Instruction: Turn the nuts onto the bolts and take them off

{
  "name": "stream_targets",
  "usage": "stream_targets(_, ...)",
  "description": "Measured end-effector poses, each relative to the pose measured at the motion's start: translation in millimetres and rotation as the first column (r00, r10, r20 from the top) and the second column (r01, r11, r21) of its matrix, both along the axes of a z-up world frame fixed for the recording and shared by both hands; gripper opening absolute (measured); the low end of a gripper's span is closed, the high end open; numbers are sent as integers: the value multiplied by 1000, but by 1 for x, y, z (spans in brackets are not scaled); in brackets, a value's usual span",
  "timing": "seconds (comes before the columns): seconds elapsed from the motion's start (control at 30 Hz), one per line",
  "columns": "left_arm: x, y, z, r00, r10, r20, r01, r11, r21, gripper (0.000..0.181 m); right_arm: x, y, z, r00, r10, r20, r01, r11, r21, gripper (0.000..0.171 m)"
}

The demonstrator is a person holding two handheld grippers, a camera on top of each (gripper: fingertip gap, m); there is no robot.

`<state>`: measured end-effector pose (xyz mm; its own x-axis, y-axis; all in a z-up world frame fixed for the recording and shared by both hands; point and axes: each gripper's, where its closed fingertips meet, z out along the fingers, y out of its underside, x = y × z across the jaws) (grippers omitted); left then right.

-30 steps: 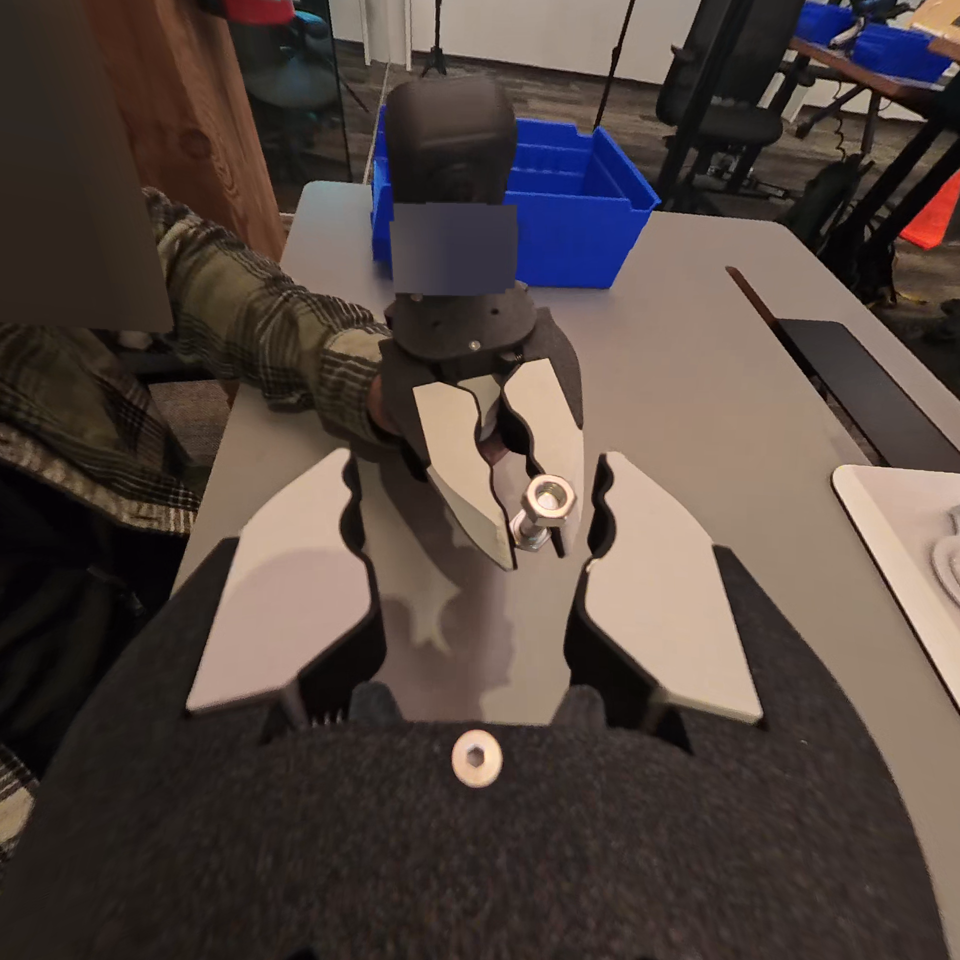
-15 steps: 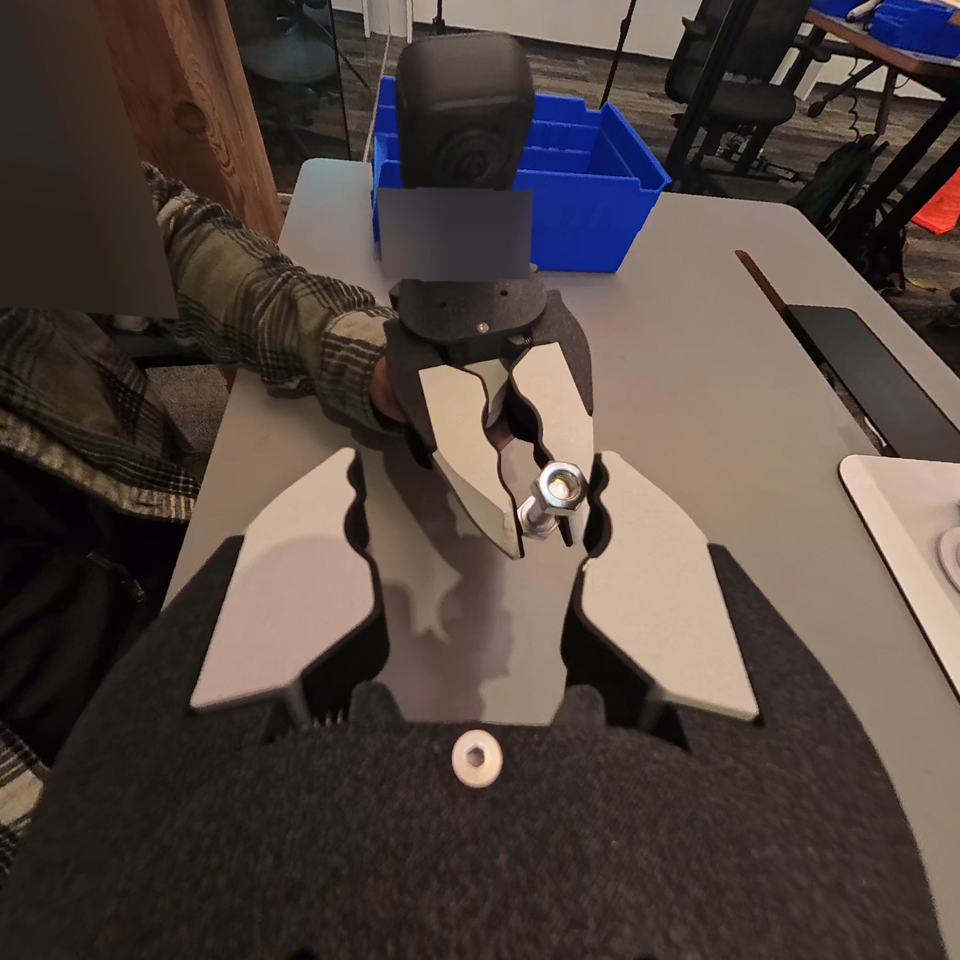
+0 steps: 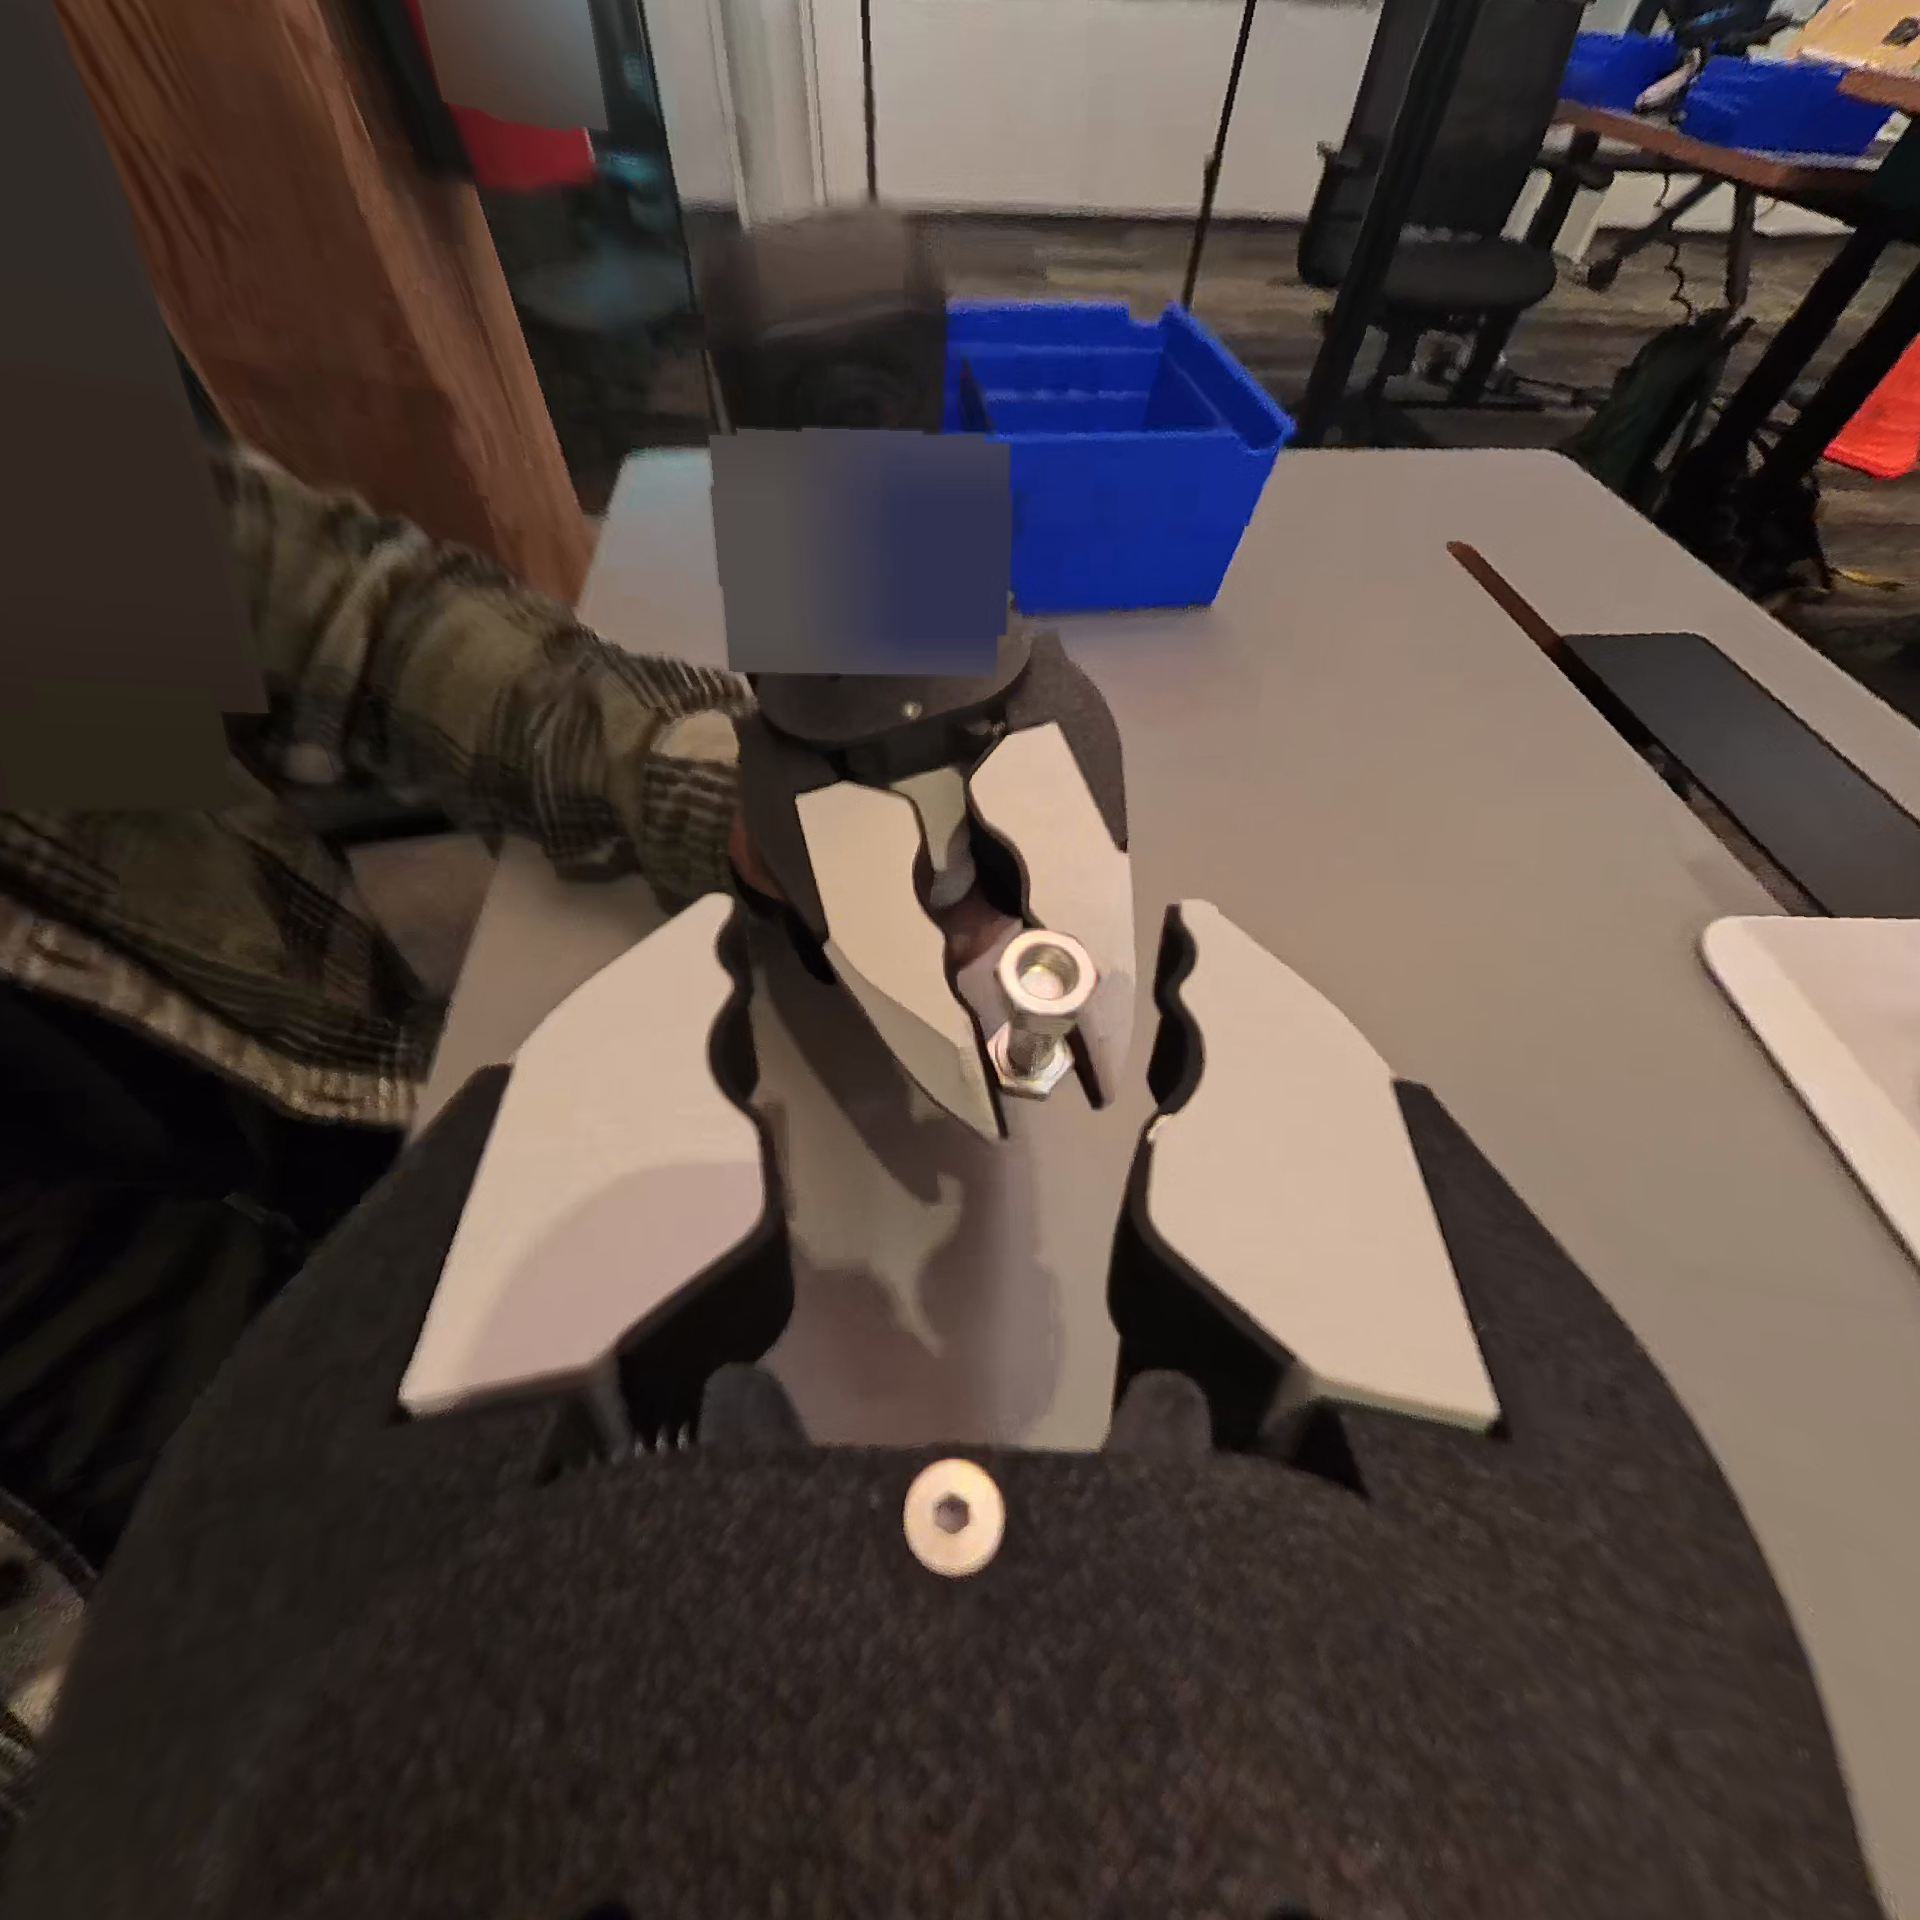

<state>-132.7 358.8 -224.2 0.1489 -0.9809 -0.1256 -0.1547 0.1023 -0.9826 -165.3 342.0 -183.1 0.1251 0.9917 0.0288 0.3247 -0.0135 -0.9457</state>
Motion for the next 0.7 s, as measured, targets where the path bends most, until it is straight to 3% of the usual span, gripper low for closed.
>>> stream_targets(0.17, -1, -2, 4, 1000, -7, 22, 6, 1000, 19, 18, 0, 5, 12, 966, 37, -257, -84, 981, -176, 58)
stream_targets(0.37, -1, -3, 6, 999, -10, 33, 9, 1000, 23, 18, -9, 3, 7, 947, 80, -312, -147, 969, -197, 38)
stream_targets(0.47, -1, -5, 7, 999, -18, 40, 17, 999, 30, 18, -10, 5, 5, 948, 76, -309, -131, 978, -162, 20)
stream_targets(0.7, -2, -2, 11, 998, 28, 55, -30, 999, 42, 18, -11, 12, 9, 953, -56, -299, 75, 996, 55, 20)
